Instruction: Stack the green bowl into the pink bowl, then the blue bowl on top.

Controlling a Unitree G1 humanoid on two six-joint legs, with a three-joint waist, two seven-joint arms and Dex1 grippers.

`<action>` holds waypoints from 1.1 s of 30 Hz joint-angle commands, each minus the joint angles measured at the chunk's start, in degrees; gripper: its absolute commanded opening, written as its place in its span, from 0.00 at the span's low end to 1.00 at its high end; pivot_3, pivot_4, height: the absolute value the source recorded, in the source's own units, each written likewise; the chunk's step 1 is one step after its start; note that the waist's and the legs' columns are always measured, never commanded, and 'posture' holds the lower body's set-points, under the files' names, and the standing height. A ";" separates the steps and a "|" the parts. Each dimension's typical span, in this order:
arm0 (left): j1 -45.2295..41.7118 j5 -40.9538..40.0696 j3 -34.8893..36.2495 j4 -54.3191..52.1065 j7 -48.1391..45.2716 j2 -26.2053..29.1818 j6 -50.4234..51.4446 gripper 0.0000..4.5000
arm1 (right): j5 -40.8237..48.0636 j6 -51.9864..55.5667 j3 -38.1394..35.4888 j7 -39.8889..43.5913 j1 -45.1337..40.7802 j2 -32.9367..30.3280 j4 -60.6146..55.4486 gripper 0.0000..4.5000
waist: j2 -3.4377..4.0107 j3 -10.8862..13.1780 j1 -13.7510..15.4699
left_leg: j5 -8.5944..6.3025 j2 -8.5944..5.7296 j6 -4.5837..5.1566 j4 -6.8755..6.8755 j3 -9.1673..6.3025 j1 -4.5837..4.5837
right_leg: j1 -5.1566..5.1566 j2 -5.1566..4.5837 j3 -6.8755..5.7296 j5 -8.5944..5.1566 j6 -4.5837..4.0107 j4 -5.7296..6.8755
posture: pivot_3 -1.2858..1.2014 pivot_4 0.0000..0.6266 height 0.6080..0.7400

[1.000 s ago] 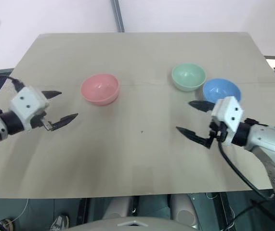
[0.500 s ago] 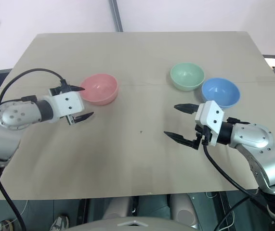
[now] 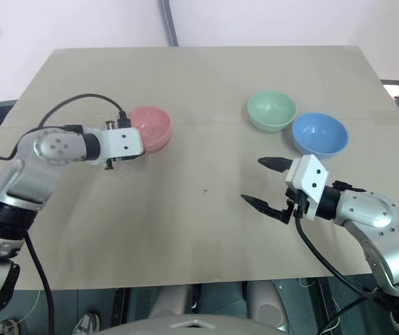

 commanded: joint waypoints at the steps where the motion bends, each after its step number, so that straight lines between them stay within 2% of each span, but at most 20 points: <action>1: -2.17 0.80 -0.01 2.22 -1.86 0.34 -3.43 0.11 | 0.10 -1.54 -1.89 -0.56 0.27 0.26 -2.45 1.00 | 0.00 0.00 0.12 | 0.00 0.00 0.00 0.00 -0.01 0.01 | 0.00 0.01 -0.01 0.00 0.00 0.01 | 0.52 0.24 1.00; 3: -2.48 0.26 0.37 2.80 -2.89 0.21 -5.37 0.01 | -0.02 -1.76 -1.93 -0.66 0.27 0.28 -2.29 1.00 | 0.00 0.00 0.16 | 0.00 0.00 0.00 0.03 -0.03 0.00 | 0.01 0.00 -0.03 0.00 0.00 0.02 | 0.52 0.24 1.00; 7: -2.58 -3.56 1.87 1.67 -6.79 0.49 -10.05 0.01 | -0.21 -2.19 -2.08 -0.84 0.28 0.39 -1.86 1.00 | 0.00 0.00 0.18 | 0.00 -0.01 0.00 0.11 -0.05 -0.05 | 0.02 -0.01 -0.04 0.00 0.00 0.01 | 0.52 0.24 1.00; 13: -2.53 -16.43 3.83 -4.32 -20.62 2.99 -16.85 0.01 | 0.54 -2.19 -4.15 -1.24 1.50 0.24 -2.23 1.00 | 0.01 0.00 0.17 | 0.01 0.00 -0.01 0.15 -0.08 -0.09 | 0.02 -0.02 -0.08 0.00 0.00 0.01 | 0.52 0.24 1.00; 17: -5.27 -20.95 2.09 -4.69 -28.41 2.27 -20.11 0.01 | 1.71 -1.41 -6.55 -1.72 3.14 0.05 -3.49 1.00 | 0.01 0.00 0.21 | 0.00 0.00 0.00 0.19 -0.08 -0.07 | 0.04 0.00 -0.08 0.00 0.00 0.06 | 0.52 0.24 1.00; 21: -9.26 -20.98 -1.44 -2.77 -34.25 -0.75 -24.66 0.01 | 2.13 -0.80 -8.18 -2.24 5.58 -0.15 -5.25 1.00 | 0.01 0.00 0.25 | -0.01 -0.02 0.02 0.38 -0.13 -0.07 | 0.15 0.03 -0.15 0.00 0.00 0.11 | 0.52 0.24 1.00; 26: -12.07 -19.25 -5.90 0.88 -36.62 -5.40 -29.94 0.01 | 2.24 0.19 -8.74 -3.78 7.13 -0.04 -7.26 1.00 | 0.01 0.00 0.04 | -0.01 -0.02 0.02 0.41 -0.14 -0.04 | 0.17 0.06 -0.13 0.00 0.00 0.14 | 0.52 0.24 1.00; 32: -13.16 -16.77 -10.33 5.22 -36.72 -6.42 -37.61 0.01 | 2.68 1.61 -9.55 -5.17 8.36 -0.19 -9.31 1.00 | 0.01 0.00 0.11 | -0.01 -0.01 0.02 0.42 -0.15 -0.04 | 0.16 0.07 -0.11 0.00 0.00 0.16 | 0.52 0.24 1.00; 33: -13.55 -16.65 -10.73 5.83 -36.72 -6.48 -38.24 0.07 | 2.70 1.75 -9.75 -5.34 8.72 -0.18 -9.68 1.00 | 0.01 0.00 0.13 | -0.01 -0.02 0.02 0.43 -0.16 -0.04 | 0.16 0.07 -0.11 0.00 0.00 0.15 | 0.52 0.24 1.00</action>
